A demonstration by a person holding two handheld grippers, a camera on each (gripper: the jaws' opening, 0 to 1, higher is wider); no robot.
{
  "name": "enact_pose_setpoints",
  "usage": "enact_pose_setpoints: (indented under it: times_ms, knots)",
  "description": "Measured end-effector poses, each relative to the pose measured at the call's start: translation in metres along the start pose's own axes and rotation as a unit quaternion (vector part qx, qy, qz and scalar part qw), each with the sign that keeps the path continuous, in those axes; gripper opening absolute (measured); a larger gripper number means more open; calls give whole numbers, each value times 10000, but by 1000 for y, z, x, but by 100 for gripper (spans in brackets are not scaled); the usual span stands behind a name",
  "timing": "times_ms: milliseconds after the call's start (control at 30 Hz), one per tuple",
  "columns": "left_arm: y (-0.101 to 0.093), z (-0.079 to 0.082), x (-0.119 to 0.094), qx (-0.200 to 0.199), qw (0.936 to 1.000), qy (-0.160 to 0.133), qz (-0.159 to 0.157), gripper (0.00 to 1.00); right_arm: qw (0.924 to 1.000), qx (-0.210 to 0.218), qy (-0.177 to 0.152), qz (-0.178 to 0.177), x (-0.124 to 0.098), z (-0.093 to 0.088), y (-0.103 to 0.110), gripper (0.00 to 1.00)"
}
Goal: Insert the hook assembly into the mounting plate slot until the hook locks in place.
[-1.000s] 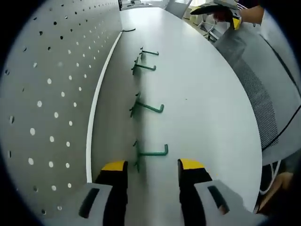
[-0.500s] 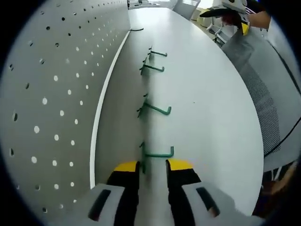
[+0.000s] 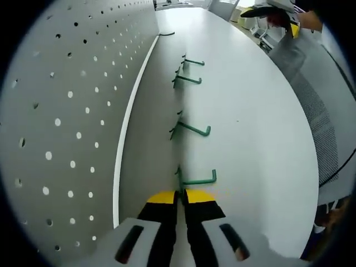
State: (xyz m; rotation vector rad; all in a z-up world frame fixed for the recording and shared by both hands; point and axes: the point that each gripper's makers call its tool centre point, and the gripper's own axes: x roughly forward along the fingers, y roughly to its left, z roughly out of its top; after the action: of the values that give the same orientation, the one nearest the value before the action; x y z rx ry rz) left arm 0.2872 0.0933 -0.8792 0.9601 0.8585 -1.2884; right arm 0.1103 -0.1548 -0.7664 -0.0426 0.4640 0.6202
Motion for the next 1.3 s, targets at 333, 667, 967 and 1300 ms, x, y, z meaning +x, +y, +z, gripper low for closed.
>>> enact_pose_setpoints:
  times_ms: [333,667,967,1300]
  knots:
    - [0,0,0,27,10000,25,23,4,10000,8,-11,-11,0,0,0,77]
    - [-1,0,0,88,10000,17,35,4,10000,46,-22,-15,-1,1,-1,77]
    - [0,0,0,155,9999,40,63,4,10000,33,-25,-2,0,1,0,77]
    - [0,-1,1,122,9999,17,100,4,10000,54,-48,-32,-1,2,-2,77]
